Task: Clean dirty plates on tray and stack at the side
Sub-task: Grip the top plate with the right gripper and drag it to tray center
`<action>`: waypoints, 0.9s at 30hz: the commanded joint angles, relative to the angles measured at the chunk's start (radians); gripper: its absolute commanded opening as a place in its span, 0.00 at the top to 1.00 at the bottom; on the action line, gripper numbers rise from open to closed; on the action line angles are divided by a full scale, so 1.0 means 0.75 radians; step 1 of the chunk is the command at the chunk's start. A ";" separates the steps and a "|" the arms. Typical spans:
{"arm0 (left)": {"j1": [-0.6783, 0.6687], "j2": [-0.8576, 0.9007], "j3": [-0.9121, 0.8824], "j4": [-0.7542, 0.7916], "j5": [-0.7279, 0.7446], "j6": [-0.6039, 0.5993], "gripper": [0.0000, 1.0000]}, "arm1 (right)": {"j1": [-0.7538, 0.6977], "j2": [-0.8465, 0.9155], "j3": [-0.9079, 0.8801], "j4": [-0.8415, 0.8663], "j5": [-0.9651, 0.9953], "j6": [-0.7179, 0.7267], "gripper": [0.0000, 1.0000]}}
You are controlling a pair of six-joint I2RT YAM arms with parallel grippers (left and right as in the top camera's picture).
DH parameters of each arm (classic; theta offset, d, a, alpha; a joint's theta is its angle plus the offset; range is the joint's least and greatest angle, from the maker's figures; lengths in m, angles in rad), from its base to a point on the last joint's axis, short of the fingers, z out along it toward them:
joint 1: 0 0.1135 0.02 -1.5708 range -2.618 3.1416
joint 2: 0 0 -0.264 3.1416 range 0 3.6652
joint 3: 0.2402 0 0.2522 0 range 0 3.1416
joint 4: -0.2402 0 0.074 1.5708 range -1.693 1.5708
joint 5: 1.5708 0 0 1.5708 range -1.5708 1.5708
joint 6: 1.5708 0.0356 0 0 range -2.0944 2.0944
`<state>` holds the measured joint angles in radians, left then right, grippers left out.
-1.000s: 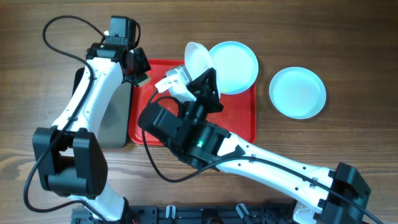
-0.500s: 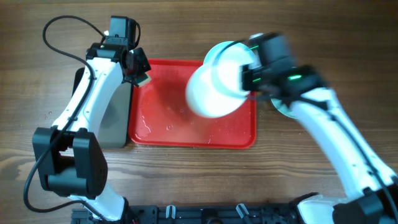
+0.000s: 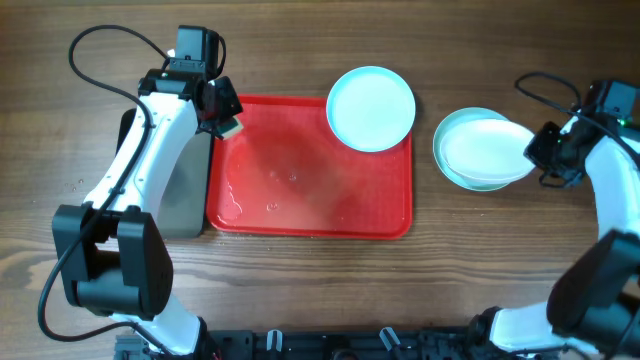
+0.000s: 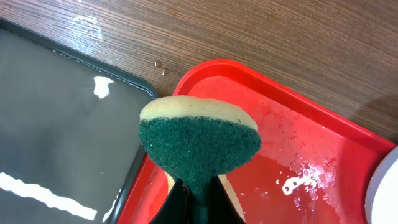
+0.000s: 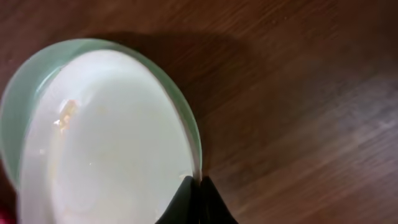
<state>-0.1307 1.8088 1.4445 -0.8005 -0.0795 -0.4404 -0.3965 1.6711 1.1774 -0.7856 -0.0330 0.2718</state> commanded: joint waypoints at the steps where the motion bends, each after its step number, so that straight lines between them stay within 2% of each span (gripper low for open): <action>1: -0.003 0.015 -0.008 0.010 0.011 -0.022 0.96 | 0.001 0.119 -0.011 0.062 -0.103 0.021 0.71; 2: -0.003 0.015 -0.009 0.010 0.011 -0.022 0.96 | 0.001 0.147 -0.011 0.069 -0.162 0.018 0.55; 3: -0.003 0.015 -0.009 0.010 0.011 -0.022 0.96 | 0.003 0.157 -0.011 0.069 -0.213 -0.022 0.51; 7: -0.003 0.015 -0.009 0.010 0.011 -0.022 0.96 | 0.004 0.078 0.024 -0.033 -0.240 -0.039 0.50; 11: -0.003 0.015 -0.009 0.010 0.011 -0.022 0.96 | 0.016 -0.203 0.041 -0.181 -0.330 -0.083 0.49; 13: -0.003 0.015 -0.009 0.010 0.011 -0.022 0.96 | 0.050 -0.375 0.041 -0.264 -0.333 -0.094 0.46; 17: -0.003 0.015 -0.009 0.011 0.011 -0.022 0.96 | 0.169 -0.453 0.041 -0.297 -0.389 -0.087 0.46; 20: -0.003 0.015 -0.009 0.016 0.011 -0.022 0.96 | 0.399 -0.440 0.041 -0.233 -0.326 0.003 0.46; 22: -0.003 0.015 -0.009 0.016 0.011 -0.022 0.96 | 0.614 -0.385 0.041 -0.089 -0.237 0.122 0.46; 23: -0.003 0.015 -0.009 0.016 0.011 -0.022 0.96 | 0.737 -0.292 0.048 0.035 -0.235 0.199 0.46; 25: -0.003 0.015 -0.009 0.016 0.011 -0.022 0.96 | 0.812 -0.139 0.120 0.079 -0.237 0.246 0.46; 26: -0.003 0.015 -0.009 0.016 0.011 -0.022 0.96 | 0.864 0.067 0.288 0.027 -0.228 0.249 0.48; 27: -0.003 0.015 -0.009 0.014 0.011 -0.022 0.96 | 0.881 0.163 0.375 -0.013 -0.210 0.271 0.49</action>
<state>-0.1307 1.8103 1.4445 -0.7891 -0.0799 -0.4404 0.2264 1.6032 1.2854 -0.7731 -0.2283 0.4152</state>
